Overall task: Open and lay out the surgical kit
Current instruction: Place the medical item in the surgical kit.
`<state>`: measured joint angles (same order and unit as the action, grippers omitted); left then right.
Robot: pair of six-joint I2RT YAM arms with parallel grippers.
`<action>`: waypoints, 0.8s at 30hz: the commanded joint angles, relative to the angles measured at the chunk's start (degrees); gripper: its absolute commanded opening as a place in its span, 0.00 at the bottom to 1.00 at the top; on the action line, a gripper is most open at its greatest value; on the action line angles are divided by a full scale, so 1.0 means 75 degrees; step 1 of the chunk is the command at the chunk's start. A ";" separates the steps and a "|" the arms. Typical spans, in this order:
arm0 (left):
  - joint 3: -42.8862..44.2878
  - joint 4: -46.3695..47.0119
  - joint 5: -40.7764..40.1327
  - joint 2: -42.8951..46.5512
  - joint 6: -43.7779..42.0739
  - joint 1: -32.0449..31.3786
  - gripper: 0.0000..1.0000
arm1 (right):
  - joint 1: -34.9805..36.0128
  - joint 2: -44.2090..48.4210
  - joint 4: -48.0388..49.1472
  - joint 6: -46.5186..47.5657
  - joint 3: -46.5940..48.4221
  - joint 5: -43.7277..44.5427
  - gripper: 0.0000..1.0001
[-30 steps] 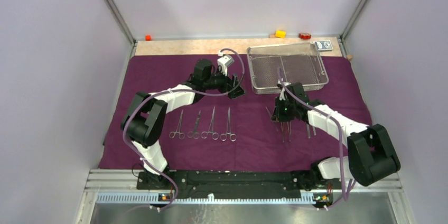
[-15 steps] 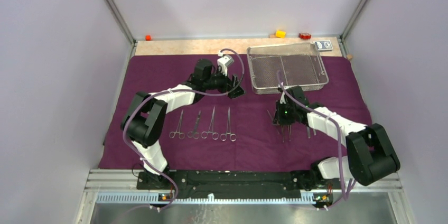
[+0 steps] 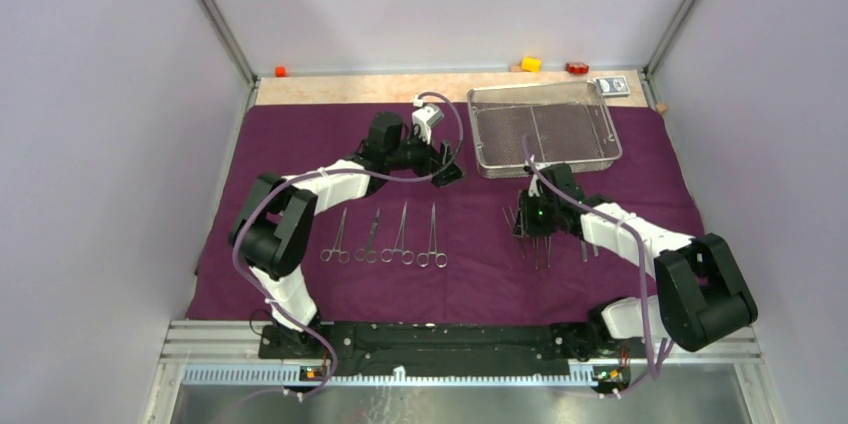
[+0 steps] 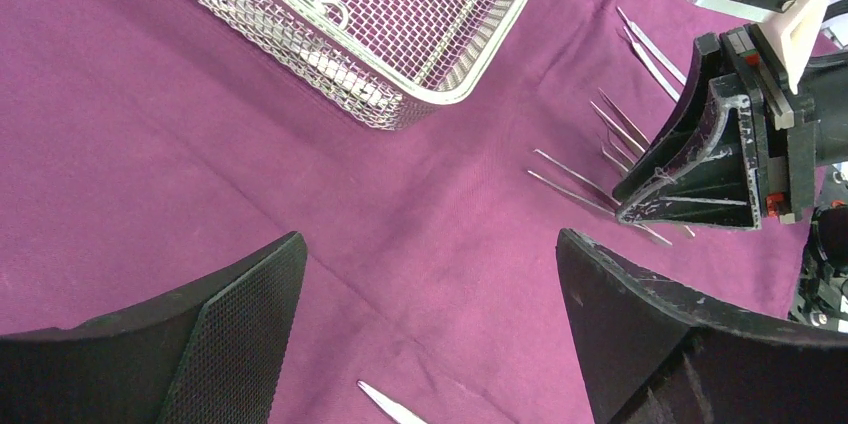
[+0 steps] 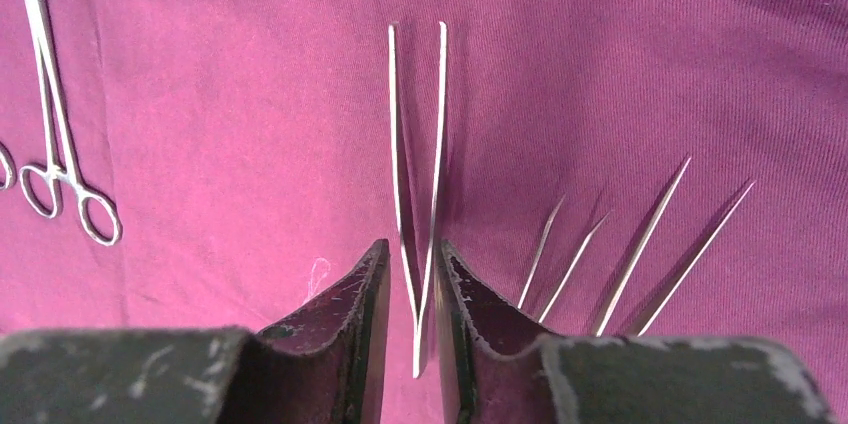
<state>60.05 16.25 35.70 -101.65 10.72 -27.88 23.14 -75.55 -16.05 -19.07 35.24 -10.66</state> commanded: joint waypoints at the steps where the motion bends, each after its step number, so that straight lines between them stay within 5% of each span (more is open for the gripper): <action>1: 0.0310 0.0138 -0.0087 0.0170 -0.0127 -0.0033 0.99 | 0.0115 -0.0005 0.0162 0.0081 -0.0031 -0.0086 0.23; 18: 0.0289 0.0050 0.0005 0.0257 -0.0153 -0.0033 0.99 | 0.0080 0.0646 0.0101 0.0709 0.0696 0.0779 0.28; 24: 0.0442 -0.0131 0.0038 0.0263 -0.0152 -0.0029 0.99 | 0.0091 0.0645 0.0301 0.1328 0.0956 0.1052 0.20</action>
<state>60.49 15.14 35.09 -101.65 10.31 -27.88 23.24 -71.61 -15.88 -13.34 39.07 -5.10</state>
